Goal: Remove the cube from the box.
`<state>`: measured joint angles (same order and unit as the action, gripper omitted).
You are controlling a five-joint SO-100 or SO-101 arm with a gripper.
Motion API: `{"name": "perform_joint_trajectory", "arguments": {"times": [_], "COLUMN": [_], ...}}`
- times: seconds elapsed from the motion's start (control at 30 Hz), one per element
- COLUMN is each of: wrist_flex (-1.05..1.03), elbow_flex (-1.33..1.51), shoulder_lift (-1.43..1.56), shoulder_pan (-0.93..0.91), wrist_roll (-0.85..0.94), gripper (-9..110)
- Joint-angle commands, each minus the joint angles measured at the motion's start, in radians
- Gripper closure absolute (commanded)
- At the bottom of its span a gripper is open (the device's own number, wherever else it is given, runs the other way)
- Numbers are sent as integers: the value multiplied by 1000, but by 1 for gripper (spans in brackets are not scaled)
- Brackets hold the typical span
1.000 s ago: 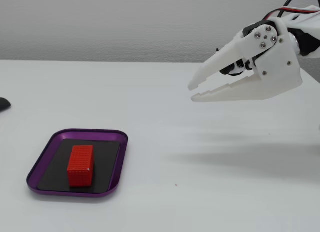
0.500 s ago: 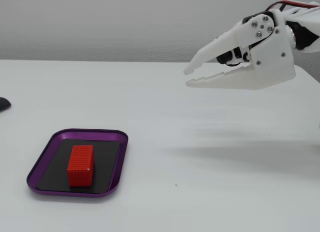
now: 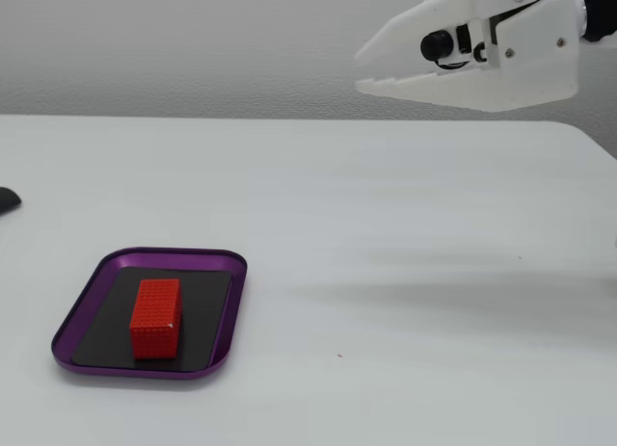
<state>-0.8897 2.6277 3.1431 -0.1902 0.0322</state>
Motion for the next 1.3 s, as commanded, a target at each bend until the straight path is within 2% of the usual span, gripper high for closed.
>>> {"name": "perform_joint_trajectory", "arguments": {"times": [0.0, 0.23, 0.47, 0.73, 1.03, 1.27], "wrist_flex": [14, -61, -235, -242, -212, -184], "elbow_flex": [-112, -483, -822, -887, -893, -1012], "shoulder_lift": [-178, -773, -1207, -1322, -1330, -1413], "shoulder_pan": [32, 255, 276, 272, 272, 270], "wrist_roll": [5, 8, -8, 9, 26, 38], "gripper": [102, 101, 101, 101, 80, 77]}}
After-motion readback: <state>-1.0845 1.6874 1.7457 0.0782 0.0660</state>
